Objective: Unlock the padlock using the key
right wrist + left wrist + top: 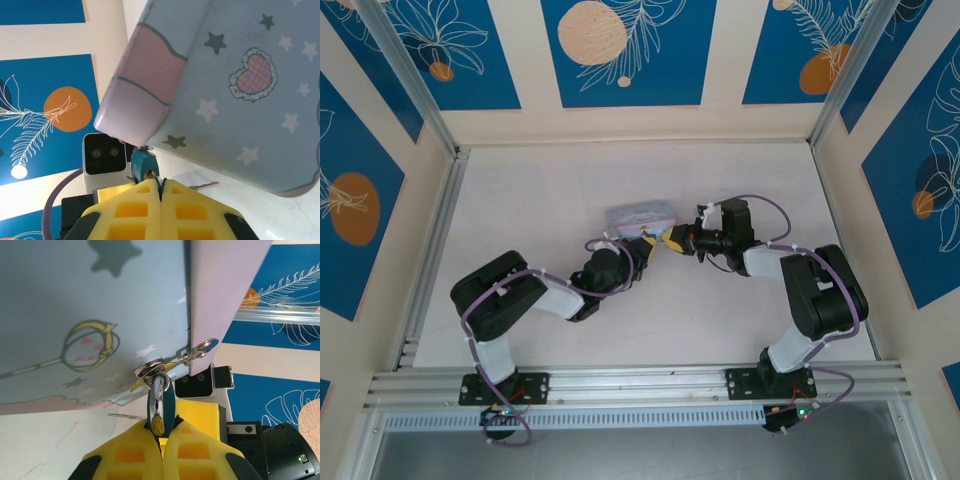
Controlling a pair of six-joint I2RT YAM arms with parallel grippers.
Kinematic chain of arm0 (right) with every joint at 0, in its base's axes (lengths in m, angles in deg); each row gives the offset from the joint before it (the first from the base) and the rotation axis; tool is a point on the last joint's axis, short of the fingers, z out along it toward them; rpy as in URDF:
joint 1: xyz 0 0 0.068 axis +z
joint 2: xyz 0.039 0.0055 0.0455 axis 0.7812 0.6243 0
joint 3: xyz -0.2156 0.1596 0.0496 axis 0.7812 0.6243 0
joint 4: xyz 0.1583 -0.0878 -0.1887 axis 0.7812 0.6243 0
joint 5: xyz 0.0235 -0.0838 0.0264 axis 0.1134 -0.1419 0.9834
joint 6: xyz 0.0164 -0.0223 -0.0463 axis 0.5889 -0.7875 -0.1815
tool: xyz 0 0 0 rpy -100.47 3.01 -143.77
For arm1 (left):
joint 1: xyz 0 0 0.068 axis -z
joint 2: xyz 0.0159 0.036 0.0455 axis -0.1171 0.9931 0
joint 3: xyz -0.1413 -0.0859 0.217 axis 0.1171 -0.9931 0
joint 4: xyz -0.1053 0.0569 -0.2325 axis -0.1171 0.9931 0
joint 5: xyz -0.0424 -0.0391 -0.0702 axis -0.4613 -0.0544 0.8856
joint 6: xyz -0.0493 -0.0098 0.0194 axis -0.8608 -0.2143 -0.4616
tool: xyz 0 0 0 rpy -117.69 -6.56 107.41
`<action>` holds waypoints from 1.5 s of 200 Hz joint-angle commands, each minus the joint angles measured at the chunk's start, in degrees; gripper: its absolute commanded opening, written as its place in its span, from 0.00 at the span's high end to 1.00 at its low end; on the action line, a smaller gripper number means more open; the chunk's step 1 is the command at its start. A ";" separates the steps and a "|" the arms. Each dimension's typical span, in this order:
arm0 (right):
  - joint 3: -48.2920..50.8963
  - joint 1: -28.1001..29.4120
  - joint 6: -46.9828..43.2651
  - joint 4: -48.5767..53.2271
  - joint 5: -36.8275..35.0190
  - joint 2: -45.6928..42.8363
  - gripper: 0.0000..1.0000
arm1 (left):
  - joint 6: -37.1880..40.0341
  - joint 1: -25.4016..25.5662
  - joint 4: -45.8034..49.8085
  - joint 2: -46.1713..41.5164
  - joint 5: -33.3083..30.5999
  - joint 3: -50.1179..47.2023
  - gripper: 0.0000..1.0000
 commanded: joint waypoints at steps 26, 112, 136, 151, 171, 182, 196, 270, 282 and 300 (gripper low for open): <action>3.79 1.83 -0.62 -9.29 2.82 -1.26 1.00 | 0.78 1.59 -2.06 -2.52 4.94 1.63 1.00; 8.59 3.19 3.55 -16.42 -0.56 -2.22 1.00 | 0.72 1.57 -3.06 -3.08 6.43 1.84 1.00; 8.64 3.07 3.38 -15.29 -0.70 -3.05 1.00 | 1.18 1.56 -2.71 -3.48 7.15 1.29 1.00; 8.57 3.01 3.07 -14.57 -0.49 -3.32 1.00 | 1.54 1.46 -2.47 -3.68 7.61 0.93 1.00; 8.62 2.88 2.51 -14.30 0.20 -3.30 1.00 | 1.99 1.32 -2.26 -3.95 8.29 0.62 1.00; 8.74 2.64 2.04 -14.30 0.49 -3.19 1.00 | 2.12 1.22 -2.26 -4.06 8.71 0.46 1.00; 8.85 2.38 1.28 -14.15 0.92 -3.08 1.00 | 2.39 1.10 -2.26 -4.42 9.12 0.22 1.00; 9.30 1.61 0.54 -14.55 1.84 -3.25 1.00 | 2.52 0.89 -1.77 -5.14 10.34 0.35 1.00; 9.17 1.53 0.22 -14.41 2.00 -3.30 1.00 | 2.45 0.85 -1.58 -5.36 10.34 0.41 1.00; 9.30 1.20 -0.31 -15.34 2.20 -3.26 1.00 | 2.26 0.84 -1.32 -5.85 10.25 0.45 1.00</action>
